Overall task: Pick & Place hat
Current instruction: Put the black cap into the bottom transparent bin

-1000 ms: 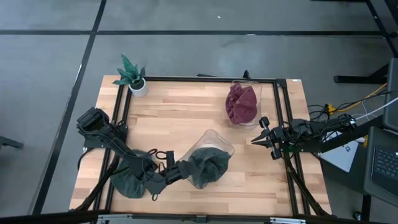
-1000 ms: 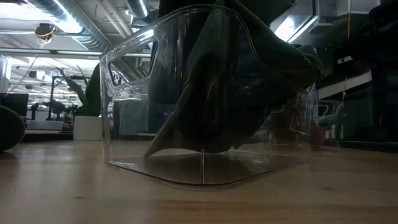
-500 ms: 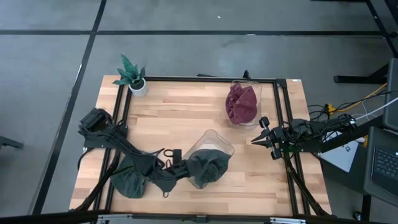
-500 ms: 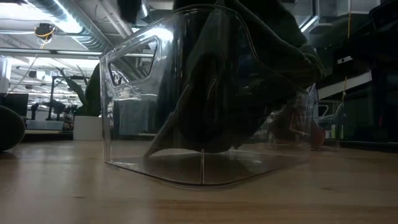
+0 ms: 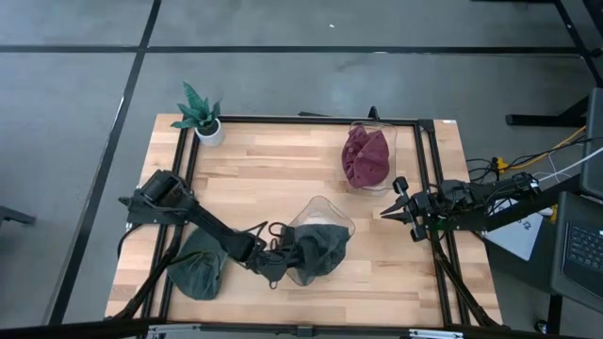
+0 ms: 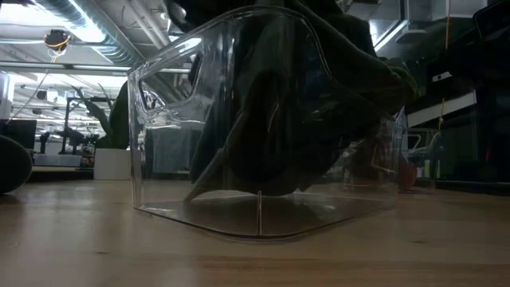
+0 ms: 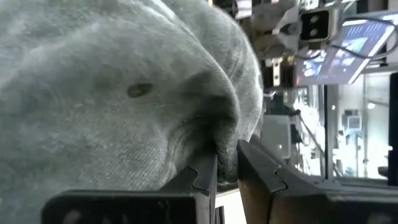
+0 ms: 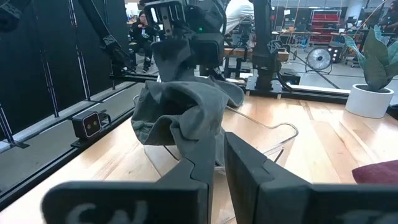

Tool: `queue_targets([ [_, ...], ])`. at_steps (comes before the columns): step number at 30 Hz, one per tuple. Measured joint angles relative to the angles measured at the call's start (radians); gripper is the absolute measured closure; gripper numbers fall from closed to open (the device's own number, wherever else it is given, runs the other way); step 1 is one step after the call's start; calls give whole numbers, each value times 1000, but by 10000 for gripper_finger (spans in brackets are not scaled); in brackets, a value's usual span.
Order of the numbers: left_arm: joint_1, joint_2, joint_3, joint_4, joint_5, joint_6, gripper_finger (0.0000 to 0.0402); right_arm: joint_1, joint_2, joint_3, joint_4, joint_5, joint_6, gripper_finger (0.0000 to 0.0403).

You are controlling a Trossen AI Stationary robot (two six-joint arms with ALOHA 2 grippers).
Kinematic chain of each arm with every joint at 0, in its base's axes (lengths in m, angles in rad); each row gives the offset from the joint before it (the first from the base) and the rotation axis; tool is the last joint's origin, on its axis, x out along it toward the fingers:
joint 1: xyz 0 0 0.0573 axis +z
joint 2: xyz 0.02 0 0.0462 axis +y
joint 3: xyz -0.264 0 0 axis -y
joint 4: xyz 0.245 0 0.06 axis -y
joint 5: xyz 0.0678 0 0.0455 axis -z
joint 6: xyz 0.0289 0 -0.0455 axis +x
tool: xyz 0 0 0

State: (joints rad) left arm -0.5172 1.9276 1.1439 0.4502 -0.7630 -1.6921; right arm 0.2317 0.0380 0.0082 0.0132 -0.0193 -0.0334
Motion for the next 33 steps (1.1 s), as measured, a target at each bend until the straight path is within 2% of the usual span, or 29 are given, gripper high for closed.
queue_targets([
  [5,30,9,0,-9,105,0,351,0,0,0,0,0,0,366],
  [13,62,9,0,-12,183,12,352,0,0,0,0,0,3,366],
  [26,76,5,0,61,233,237,318,0,0,0,0,0,0,366],
  [33,75,-1,-2,197,257,401,274,0,0,0,0,0,3,366],
])
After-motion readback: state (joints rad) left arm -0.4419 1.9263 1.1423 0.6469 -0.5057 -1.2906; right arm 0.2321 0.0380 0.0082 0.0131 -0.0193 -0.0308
